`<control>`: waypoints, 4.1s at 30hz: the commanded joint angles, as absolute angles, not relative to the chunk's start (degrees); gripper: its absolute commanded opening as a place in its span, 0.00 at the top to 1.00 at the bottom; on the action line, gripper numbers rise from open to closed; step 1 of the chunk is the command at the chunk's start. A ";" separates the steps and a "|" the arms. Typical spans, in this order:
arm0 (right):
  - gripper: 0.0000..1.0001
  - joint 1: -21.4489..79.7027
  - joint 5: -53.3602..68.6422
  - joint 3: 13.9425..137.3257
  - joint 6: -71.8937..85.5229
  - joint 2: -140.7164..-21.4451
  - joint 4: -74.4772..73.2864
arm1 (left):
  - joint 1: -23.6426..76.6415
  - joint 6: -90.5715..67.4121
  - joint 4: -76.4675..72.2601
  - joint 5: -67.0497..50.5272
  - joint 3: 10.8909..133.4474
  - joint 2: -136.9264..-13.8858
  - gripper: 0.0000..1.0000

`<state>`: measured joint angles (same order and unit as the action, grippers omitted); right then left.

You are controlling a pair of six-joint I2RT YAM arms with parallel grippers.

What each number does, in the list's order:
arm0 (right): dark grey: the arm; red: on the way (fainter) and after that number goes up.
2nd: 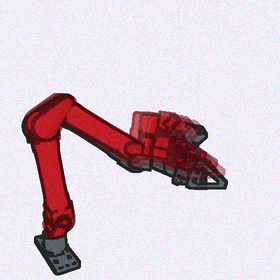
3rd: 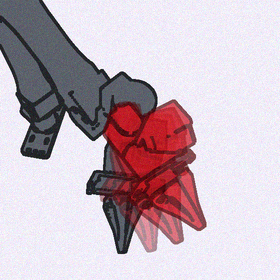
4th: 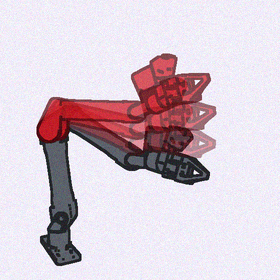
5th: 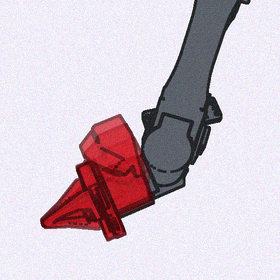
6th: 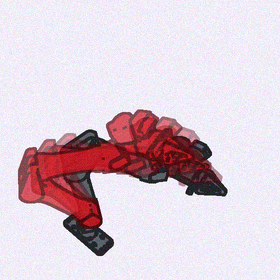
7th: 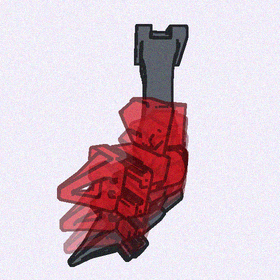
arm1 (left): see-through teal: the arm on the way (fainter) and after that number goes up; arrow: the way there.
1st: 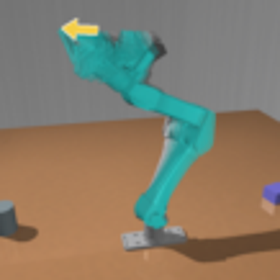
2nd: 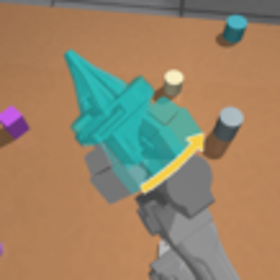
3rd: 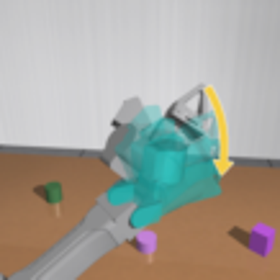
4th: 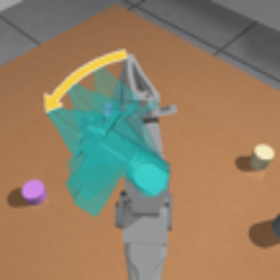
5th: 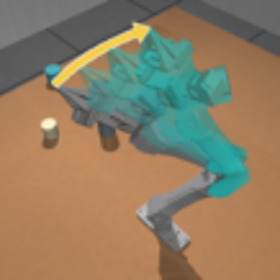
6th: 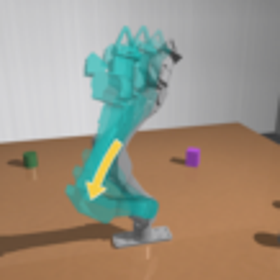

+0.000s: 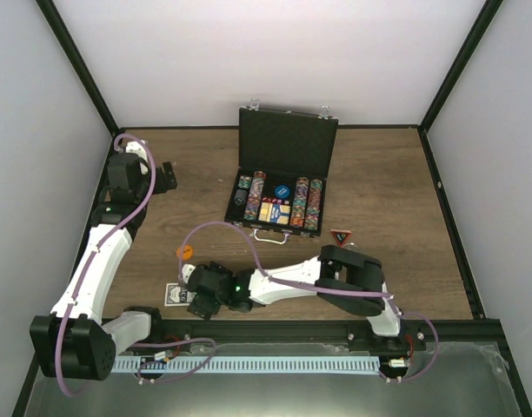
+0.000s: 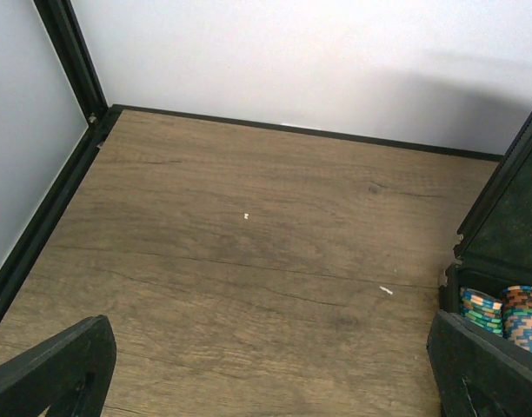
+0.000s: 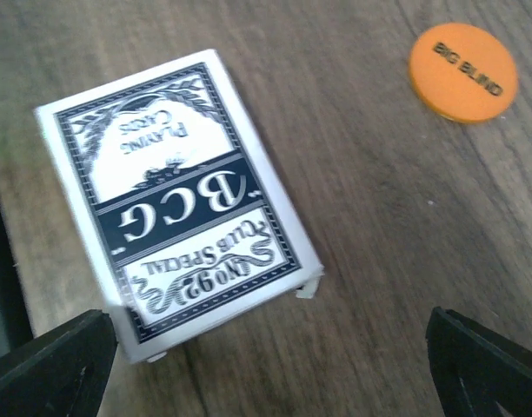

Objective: Pack up texas hold em set

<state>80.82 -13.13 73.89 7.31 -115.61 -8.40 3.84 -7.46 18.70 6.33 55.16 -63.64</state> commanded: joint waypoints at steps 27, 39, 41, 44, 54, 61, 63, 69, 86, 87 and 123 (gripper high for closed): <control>0.00 75.76 6.96 73.27 -12.23 -119.70 2.92 | 3.87 -7.76 18.12 4.97 55.17 -64.51 0.00; 0.15 75.50 7.74 74.12 -14.00 -121.63 4.28 | 3.87 -7.89 18.18 4.26 55.19 -64.58 0.00; 0.21 75.32 9.43 73.23 -13.14 -120.87 4.68 | 3.84 -7.92 18.17 4.07 55.19 -64.67 0.00; 0.30 75.02 10.27 70.75 -11.67 -119.51 6.46 | 4.00 -7.95 18.10 3.79 55.12 -64.75 0.00; 0.46 74.02 3.67 57.81 -6.92 -108.21 12.15 | 4.56 -8.06 18.02 3.85 54.93 -65.04 0.00; 0.46 68.07 -2.46 45.25 -0.84 -94.29 14.45 | 8.15 -8.44 17.91 2.40 54.80 -66.41 0.00; 0.46 65.70 -3.75 41.44 0.32 -89.19 16.25 | 9.94 -9.03 18.18 0.48 54.96 -67.26 0.00; 0.44 60.74 -11.34 33.98 0.48 -76.93 23.11 | 12.64 -23.23 11.37 -22.48 48.53 -67.16 0.08; 0.43 58.71 -10.84 32.92 -2.83 -71.80 28.10 | 23.33 -43.60 -4.36 -40.57 36.77 -63.95 0.13; 0.43 58.71 -10.67 32.62 -2.82 -71.61 28.66 | 23.41 -43.74 -4.16 -40.33 36.40 -63.90 0.15; 0.00 56.22 -13.99 24.17 18.27 -55.04 34.54 | 23.95 -54.69 -21.45 -37.30 34.94 -62.44 0.88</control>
